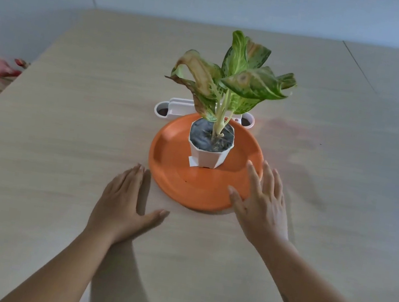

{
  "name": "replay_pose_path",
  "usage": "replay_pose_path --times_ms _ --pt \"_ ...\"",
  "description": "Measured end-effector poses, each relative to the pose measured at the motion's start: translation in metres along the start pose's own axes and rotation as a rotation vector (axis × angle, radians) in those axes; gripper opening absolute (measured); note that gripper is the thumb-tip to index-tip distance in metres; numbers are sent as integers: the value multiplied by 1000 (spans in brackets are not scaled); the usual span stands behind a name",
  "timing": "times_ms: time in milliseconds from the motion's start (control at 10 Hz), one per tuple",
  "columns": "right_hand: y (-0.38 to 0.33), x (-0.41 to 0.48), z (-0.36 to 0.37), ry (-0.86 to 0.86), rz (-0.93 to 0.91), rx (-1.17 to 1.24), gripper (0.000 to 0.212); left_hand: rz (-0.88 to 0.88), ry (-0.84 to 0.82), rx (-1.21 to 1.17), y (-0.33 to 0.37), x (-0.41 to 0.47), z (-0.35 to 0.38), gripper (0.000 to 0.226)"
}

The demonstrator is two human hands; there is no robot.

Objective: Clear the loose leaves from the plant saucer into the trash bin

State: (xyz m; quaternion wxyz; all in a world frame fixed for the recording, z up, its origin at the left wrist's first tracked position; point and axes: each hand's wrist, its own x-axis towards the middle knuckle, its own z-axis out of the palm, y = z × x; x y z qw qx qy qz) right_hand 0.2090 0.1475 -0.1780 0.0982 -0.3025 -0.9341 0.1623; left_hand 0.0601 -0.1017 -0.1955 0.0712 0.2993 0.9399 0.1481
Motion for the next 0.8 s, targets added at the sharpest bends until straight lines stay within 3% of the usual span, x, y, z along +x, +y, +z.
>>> replay_pose_path --times_ms 200,600,700,800 --pt "34 -61 14 -94 45 -106 75 -66 42 156 -8 -34 9 94" --pt "41 -67 13 -112 38 -149 68 -165 53 152 1 -60 11 86" --pt "44 -71 10 -95 46 -32 63 -170 53 136 0 -61 10 84" --pt "32 -76 -12 85 217 436 32 -185 60 130 0 -61 7 82"
